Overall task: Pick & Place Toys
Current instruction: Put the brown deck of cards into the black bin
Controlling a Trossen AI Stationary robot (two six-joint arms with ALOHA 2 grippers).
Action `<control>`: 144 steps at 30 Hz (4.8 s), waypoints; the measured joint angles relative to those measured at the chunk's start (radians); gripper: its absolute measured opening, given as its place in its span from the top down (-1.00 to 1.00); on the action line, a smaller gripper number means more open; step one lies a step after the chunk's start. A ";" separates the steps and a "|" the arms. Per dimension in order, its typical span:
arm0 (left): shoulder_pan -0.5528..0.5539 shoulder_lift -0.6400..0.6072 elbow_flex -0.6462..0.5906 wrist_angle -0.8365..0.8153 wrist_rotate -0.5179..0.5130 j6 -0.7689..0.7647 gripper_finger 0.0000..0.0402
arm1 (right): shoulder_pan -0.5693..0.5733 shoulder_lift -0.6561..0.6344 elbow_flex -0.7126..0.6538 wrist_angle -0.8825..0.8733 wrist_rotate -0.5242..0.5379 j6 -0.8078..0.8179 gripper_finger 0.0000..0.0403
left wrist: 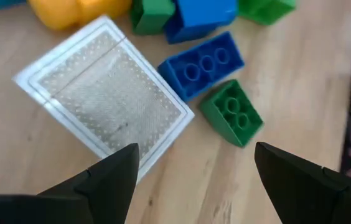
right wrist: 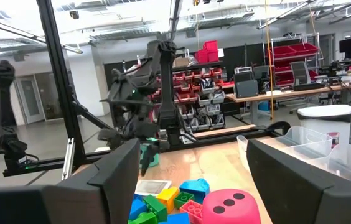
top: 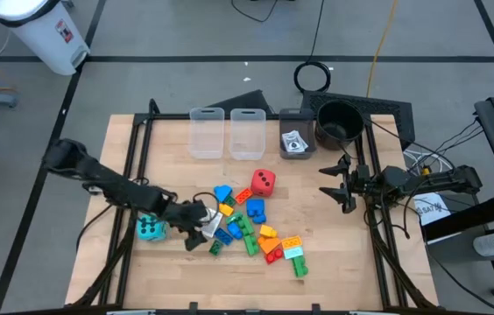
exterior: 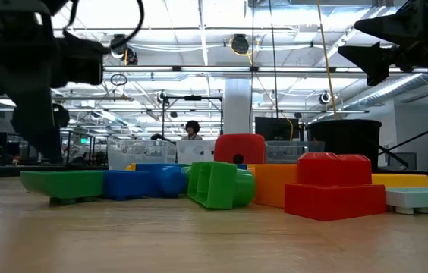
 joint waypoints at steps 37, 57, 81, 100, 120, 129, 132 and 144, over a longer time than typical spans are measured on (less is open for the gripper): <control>0.150 0.106 0.269 -0.749 -0.198 0.070 -0.61 | 0.000 0.000 0.000 0.003 0.000 0.000 -0.32; 0.178 0.221 0.269 -0.717 -0.088 0.054 -0.61 | 0.000 0.000 0.000 0.001 0.000 0.000 -0.32; 0.156 0.177 0.269 -0.724 -0.090 -0.057 -0.65 | 0.000 0.000 0.000 0.000 0.000 0.000 -0.33; 0.072 0.178 0.255 -0.670 -0.188 -0.113 -0.95 | 0.000 0.000 0.000 0.000 0.000 0.000 -0.33; 0.071 0.171 0.043 -0.368 -0.180 -0.004 -0.53 | 0.000 0.000 0.000 0.000 0.000 0.000 -0.32; 0.050 0.127 0.083 -0.464 -0.267 0.027 -0.53 | 0.000 0.000 0.000 0.000 0.000 0.000 -0.32; 0.043 0.085 0.132 -0.476 -0.383 0.090 -0.53 | 0.000 0.000 0.000 0.000 0.000 0.000 -0.33; 0.051 0.068 0.276 -0.437 -0.730 0.629 -0.53 | 0.000 0.000 0.000 0.049 0.000 0.000 -0.33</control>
